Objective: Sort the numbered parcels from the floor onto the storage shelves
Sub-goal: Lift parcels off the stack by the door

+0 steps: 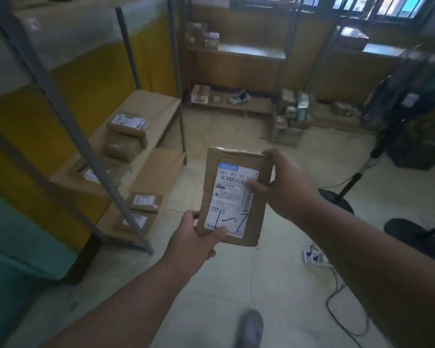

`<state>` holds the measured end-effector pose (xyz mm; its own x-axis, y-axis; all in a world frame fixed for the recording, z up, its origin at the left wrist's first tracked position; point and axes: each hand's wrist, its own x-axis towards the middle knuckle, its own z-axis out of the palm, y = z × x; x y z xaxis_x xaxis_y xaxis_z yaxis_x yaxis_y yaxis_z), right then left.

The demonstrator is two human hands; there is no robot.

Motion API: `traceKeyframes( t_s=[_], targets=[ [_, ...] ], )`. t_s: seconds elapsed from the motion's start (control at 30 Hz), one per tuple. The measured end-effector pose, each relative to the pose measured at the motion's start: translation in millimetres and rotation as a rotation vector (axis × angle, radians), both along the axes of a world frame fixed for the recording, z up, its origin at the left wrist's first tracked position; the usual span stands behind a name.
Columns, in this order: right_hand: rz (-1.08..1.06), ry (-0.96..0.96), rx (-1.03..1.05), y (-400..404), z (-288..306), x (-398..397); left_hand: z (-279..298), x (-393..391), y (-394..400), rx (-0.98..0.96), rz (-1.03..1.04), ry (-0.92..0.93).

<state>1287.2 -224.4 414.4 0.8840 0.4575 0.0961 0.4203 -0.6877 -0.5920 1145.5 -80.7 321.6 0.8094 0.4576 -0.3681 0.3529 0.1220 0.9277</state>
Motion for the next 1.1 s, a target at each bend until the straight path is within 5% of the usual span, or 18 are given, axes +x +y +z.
traceKeyframes(
  t_s=[0.23,1.1],
  targets=[
    [0.093,0.043,0.011,24.1,-7.2,163.8,-4.4,148.4,6.6,-0.018,0.106,-0.003],
    [0.571,0.095,0.02,380.9,-17.0,552.4,-30.3,488.2,280.7,0.13,0.659,0.027]
  ],
)
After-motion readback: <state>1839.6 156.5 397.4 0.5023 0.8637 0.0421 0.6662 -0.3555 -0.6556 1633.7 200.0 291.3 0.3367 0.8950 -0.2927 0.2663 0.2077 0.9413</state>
